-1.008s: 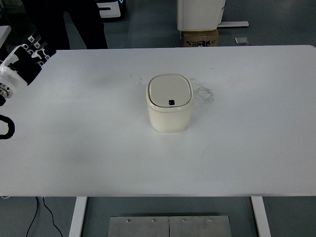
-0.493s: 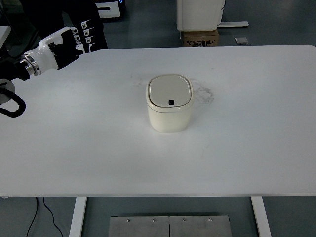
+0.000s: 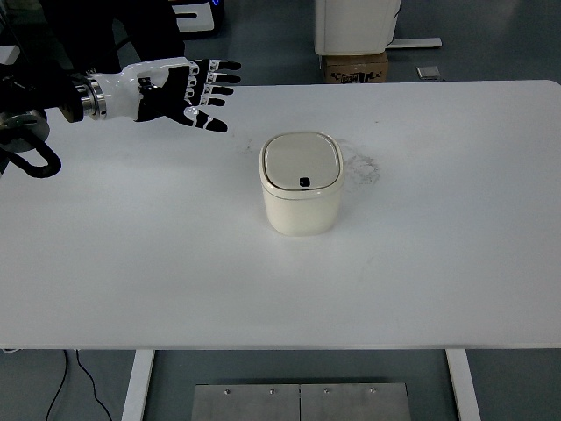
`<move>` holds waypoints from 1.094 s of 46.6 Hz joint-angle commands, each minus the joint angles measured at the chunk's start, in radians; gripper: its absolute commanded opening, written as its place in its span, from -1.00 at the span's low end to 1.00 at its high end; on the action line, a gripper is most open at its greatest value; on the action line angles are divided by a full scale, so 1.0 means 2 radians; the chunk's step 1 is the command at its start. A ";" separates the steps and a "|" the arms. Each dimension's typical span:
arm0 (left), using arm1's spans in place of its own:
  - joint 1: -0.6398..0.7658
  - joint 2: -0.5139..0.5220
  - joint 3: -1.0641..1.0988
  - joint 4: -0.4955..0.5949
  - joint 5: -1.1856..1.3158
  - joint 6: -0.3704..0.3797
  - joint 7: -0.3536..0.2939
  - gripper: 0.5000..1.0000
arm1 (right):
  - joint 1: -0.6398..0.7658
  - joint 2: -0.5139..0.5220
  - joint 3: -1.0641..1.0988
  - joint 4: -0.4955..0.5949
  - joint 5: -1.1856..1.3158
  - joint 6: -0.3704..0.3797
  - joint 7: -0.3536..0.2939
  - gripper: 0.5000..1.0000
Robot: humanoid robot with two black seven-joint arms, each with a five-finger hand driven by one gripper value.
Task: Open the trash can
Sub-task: 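Raise the left hand and reach it toward the cream trash can, then lower the left hand fingers onto the trash can lid and press down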
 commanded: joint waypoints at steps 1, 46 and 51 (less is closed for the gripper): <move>-0.013 -0.001 0.009 -0.012 0.014 -0.008 0.005 1.00 | 0.000 0.000 0.000 0.000 0.000 0.000 0.000 0.97; -0.084 -0.074 0.015 -0.024 0.228 -0.069 0.007 1.00 | 0.000 0.000 0.000 0.000 0.000 0.000 0.000 0.97; -0.087 -0.084 0.014 -0.025 0.230 -0.069 0.021 1.00 | 0.000 0.000 0.000 0.000 -0.001 0.000 0.000 0.97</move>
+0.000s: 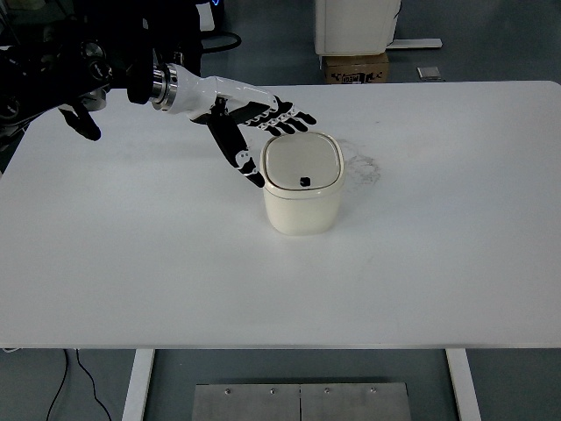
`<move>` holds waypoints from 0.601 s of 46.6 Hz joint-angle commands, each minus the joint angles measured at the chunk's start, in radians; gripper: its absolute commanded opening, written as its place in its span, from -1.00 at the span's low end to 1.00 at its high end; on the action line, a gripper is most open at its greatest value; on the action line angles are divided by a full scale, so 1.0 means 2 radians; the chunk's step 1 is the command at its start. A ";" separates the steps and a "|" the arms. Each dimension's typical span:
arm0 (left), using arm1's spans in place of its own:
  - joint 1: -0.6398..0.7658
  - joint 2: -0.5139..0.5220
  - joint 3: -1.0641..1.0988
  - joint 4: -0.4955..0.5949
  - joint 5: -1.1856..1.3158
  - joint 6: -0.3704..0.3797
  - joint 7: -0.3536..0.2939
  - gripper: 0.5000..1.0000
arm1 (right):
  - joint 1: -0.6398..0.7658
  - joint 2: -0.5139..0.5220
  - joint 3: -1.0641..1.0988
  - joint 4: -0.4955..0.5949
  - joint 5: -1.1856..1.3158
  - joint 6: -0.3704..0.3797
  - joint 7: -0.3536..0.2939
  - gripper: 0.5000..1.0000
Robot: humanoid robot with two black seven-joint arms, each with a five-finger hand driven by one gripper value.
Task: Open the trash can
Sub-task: 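Lower the left hand fingers onto the trash can lid and press down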
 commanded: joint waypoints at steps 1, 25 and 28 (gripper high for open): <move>-0.002 -0.012 0.000 -0.001 0.001 0.000 0.016 1.00 | 0.000 0.000 0.000 0.000 0.000 0.000 0.000 0.97; -0.001 -0.027 0.000 -0.001 0.001 0.000 0.039 1.00 | 0.000 0.000 0.000 0.000 0.000 0.000 0.000 0.97; 0.001 -0.029 0.000 -0.001 0.001 0.000 0.039 1.00 | 0.000 0.000 0.000 0.000 -0.001 0.000 0.000 0.97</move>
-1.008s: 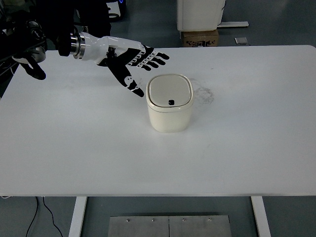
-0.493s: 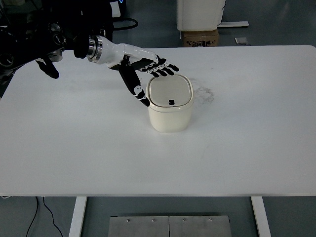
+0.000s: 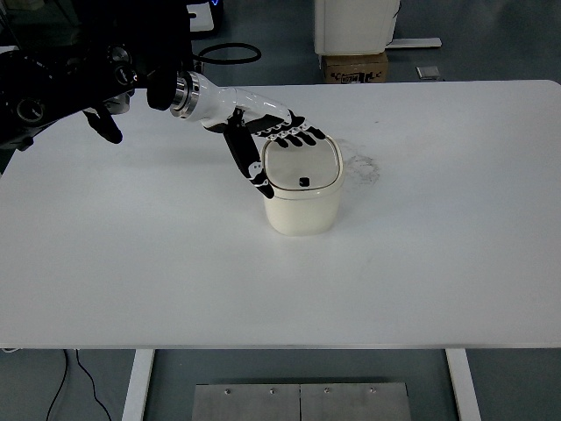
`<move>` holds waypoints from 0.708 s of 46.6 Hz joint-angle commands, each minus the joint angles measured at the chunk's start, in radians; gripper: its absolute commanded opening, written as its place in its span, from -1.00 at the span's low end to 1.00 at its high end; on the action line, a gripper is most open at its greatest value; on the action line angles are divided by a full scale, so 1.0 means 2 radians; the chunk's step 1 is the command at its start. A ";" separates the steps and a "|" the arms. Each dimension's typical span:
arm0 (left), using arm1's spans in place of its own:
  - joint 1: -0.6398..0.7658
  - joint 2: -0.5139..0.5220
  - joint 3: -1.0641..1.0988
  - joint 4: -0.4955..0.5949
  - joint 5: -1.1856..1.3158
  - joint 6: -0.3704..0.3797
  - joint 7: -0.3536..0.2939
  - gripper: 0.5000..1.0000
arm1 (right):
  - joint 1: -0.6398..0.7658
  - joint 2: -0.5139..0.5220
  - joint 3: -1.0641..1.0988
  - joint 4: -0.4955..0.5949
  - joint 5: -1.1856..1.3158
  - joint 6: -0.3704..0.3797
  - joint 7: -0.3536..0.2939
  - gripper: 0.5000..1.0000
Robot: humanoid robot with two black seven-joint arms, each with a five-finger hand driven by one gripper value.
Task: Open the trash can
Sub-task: 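Lower the left hand fingers onto the trash can lid and press down, then lift the left hand away as the lid springs open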
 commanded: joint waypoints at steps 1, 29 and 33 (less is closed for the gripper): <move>0.001 -0.002 0.000 0.000 -0.001 0.000 0.000 1.00 | 0.000 0.000 0.000 0.000 0.000 0.000 0.000 0.97; 0.018 -0.013 0.000 -0.010 -0.001 0.000 0.015 1.00 | 0.000 0.000 0.000 0.000 0.000 0.000 0.000 0.97; 0.025 -0.013 0.000 -0.010 -0.001 0.000 0.015 1.00 | 0.000 0.000 0.000 0.000 0.000 0.000 0.000 0.97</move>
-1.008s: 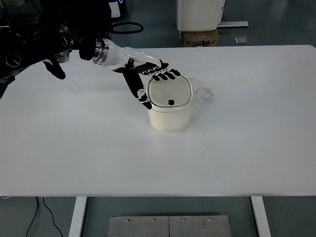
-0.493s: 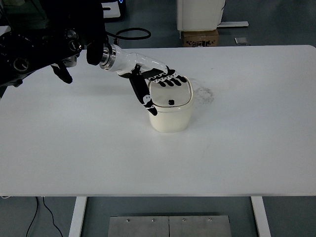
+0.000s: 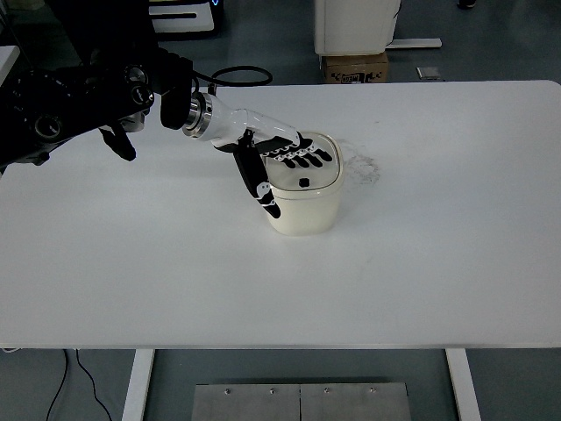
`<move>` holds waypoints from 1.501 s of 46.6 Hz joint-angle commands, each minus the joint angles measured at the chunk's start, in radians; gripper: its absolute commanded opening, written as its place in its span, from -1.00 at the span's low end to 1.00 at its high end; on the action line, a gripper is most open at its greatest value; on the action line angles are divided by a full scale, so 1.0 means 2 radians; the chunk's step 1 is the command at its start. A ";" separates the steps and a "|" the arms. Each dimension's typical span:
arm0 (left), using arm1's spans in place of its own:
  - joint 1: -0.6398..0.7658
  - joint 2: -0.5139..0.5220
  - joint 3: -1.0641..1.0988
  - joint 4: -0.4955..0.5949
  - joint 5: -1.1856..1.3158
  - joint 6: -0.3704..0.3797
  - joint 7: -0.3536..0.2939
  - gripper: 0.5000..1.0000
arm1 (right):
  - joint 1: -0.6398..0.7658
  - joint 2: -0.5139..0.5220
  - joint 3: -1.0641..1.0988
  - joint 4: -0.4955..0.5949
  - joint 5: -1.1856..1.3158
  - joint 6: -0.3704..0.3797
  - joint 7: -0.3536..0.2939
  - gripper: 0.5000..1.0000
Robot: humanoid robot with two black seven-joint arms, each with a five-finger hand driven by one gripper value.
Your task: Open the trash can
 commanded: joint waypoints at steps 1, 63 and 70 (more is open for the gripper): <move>0.006 0.000 0.000 0.000 0.000 0.000 0.001 1.00 | 0.000 0.000 0.000 0.000 0.000 0.000 0.000 0.97; 0.071 0.061 -0.077 0.087 -0.296 0.034 -0.008 1.00 | 0.000 0.000 0.000 0.000 0.000 0.000 0.000 0.97; 0.117 0.073 -0.144 0.102 -0.324 0.050 -0.009 1.00 | 0.000 0.000 0.000 0.000 0.000 0.000 0.000 0.97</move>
